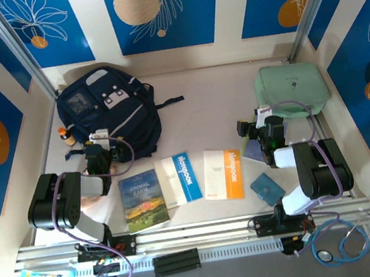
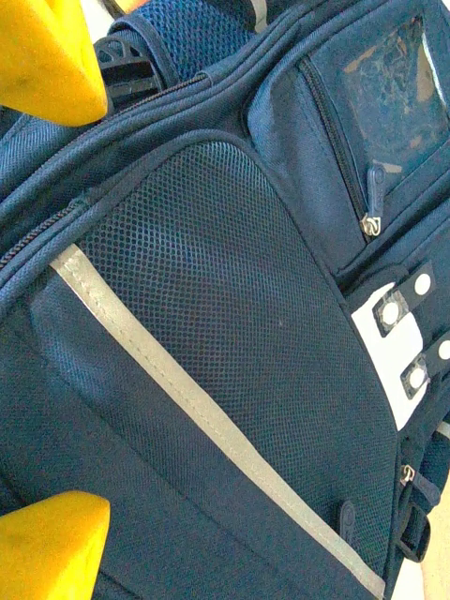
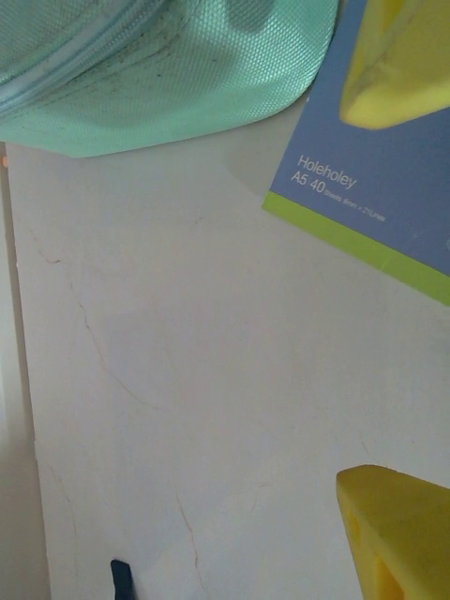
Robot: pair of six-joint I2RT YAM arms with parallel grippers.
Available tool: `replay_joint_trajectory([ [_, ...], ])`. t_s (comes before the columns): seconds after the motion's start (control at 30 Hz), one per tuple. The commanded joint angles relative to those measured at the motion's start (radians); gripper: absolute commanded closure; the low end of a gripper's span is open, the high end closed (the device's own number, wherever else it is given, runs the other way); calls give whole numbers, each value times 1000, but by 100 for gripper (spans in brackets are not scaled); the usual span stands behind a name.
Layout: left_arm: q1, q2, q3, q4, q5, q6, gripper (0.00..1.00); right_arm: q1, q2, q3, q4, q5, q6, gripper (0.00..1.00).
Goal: Pack books, pencil case, and school supplies into a backpack
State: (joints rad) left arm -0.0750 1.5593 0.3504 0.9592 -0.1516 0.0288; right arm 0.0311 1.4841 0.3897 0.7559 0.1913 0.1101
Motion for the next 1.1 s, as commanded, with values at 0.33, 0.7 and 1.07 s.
replay_joint_trajectory([
  [0.33,-11,-380,99,-448,-83,-142,0,223,-231,353,-581,37,40,1],
  [0.7,-11,-397,315,-873,183,-591,0,377,115,751,-815,-337,602,5],
  [1.07,-11,-380,277,-873,313,-604,0,495,555,1131,-881,-478,827,25],
])
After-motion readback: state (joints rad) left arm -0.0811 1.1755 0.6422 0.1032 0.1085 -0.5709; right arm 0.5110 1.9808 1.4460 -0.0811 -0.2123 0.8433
